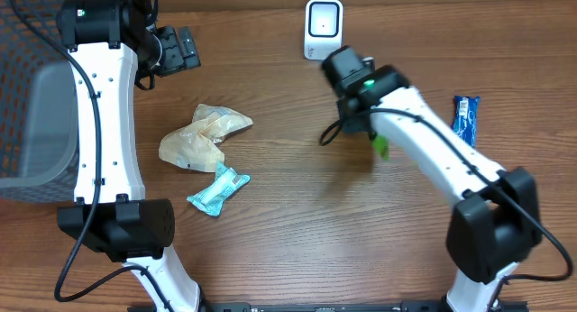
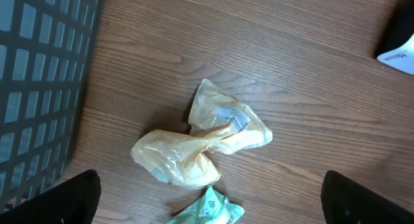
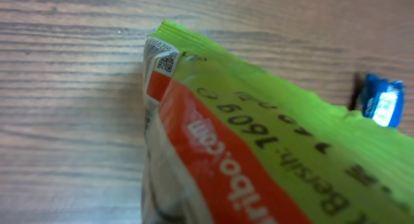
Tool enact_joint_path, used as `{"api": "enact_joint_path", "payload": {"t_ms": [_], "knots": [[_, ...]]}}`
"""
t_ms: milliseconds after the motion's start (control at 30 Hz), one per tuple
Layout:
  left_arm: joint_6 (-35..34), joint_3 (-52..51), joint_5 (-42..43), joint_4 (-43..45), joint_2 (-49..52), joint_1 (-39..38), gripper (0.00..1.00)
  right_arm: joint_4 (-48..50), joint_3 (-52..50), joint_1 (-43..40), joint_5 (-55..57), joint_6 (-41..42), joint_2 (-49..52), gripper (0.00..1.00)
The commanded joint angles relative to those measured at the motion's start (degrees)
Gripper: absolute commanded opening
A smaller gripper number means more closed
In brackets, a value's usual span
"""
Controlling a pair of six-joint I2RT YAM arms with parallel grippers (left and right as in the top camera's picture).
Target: Scan the item barcode
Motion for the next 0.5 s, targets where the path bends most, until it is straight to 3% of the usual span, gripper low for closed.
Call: {"api": "enact_joint_path", "payload": {"t_ms": [0, 333, 400, 467], "knots": [[0.50, -0.31, -0.33, 0.09, -0.17, -0.48, 1.00, 1.57, 0.15, 4.00, 12.63, 4.66, 2.19, 0.04], [0.50, -0.31, -0.31, 0.09, -0.17, -0.48, 1.00, 4.87, 0.15, 9.11, 20.79, 5.25, 9.18, 0.04], [0.50, -0.31, -0.33, 0.09, -0.17, -0.48, 1.00, 4.83, 0.15, 9.38, 20.26, 5.18, 9.18, 0.13], [0.50, -0.31, -0.31, 0.09, -0.17, -0.48, 1.00, 4.81, 0.15, 9.68, 15.74, 2.95, 9.18, 0.35]]}}
